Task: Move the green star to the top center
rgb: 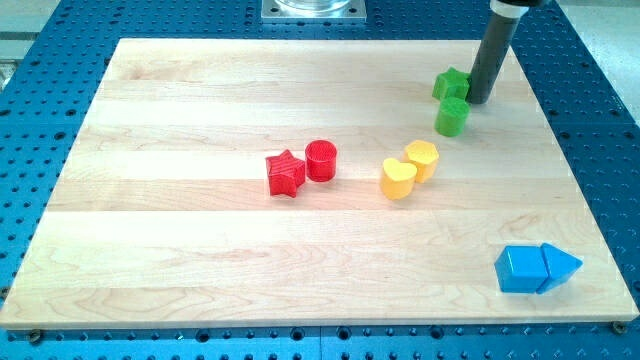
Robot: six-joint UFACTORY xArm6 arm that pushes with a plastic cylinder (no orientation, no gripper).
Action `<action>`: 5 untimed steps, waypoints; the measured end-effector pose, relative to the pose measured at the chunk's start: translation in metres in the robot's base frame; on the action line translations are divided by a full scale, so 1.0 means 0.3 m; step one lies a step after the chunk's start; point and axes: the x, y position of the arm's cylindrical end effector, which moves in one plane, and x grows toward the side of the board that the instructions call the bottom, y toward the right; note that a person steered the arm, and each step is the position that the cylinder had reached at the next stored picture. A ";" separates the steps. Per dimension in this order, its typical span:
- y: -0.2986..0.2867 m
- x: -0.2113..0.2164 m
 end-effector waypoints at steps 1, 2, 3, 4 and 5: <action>0.029 0.097; -0.001 -0.003; -0.159 0.009; -0.254 -0.033; -0.490 0.003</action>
